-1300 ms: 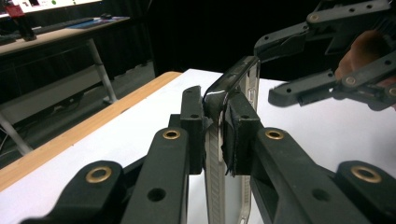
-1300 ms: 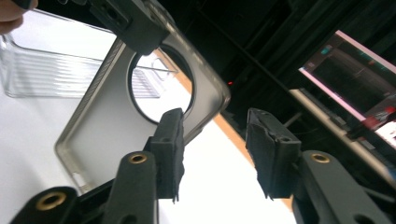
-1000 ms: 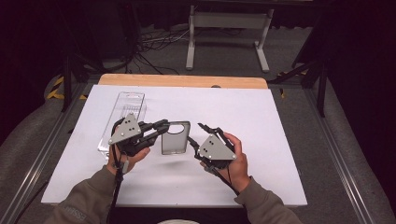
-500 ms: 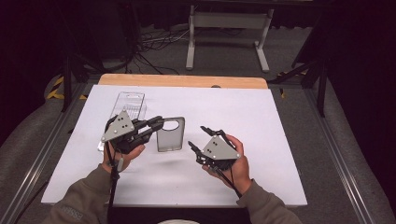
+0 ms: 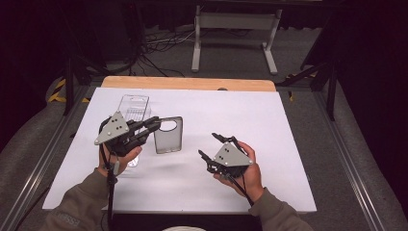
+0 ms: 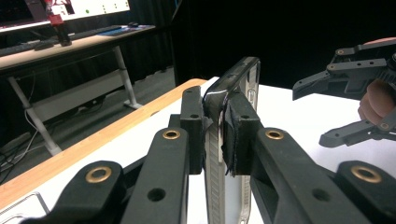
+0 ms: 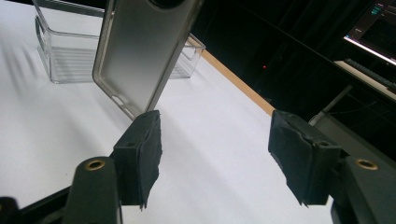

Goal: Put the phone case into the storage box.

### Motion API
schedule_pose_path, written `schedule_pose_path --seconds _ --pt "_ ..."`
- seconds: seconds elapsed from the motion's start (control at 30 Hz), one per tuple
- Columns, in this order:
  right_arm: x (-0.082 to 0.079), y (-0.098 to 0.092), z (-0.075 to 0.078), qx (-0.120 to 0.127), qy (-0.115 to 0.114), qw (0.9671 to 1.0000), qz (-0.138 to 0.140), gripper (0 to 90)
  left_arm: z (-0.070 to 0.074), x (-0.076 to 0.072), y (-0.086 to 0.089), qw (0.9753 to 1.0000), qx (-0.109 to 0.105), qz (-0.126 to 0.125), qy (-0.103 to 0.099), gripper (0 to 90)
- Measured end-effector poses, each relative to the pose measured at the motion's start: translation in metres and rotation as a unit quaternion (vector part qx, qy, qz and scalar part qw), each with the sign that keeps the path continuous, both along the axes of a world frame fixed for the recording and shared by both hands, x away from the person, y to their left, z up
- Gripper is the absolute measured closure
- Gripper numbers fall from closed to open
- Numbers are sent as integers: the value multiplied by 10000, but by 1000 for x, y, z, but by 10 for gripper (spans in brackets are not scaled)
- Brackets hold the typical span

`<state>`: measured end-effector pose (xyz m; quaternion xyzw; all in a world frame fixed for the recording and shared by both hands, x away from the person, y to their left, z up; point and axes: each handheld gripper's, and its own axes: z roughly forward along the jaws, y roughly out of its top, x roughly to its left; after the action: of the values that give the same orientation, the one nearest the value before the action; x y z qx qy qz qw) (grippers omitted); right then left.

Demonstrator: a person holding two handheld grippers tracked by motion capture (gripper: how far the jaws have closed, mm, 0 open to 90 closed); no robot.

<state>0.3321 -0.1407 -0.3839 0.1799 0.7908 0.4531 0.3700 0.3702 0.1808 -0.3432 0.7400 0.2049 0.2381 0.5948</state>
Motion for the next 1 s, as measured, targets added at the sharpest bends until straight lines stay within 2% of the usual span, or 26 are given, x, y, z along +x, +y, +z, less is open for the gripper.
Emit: schedule_pose_path --seconds 0.17,0.37,0.83,1.0 --pt "-2 -6 -3 -51 22 10000 4 344 0 0 2 10000 -61 57 -23 800" --pt "-6 -19 -8 -55 49 9999 -128 312 3 0 7 9999 -95 91 -43 799" --pt "-10 -47 -18 -29 127 9996 -250 264 12 -1 26 9991 -236 296 -168 800" --pt "-13 -55 -24 -42 195 9996 -207 242 15 -1 32 9987 -278 361 -211 799"
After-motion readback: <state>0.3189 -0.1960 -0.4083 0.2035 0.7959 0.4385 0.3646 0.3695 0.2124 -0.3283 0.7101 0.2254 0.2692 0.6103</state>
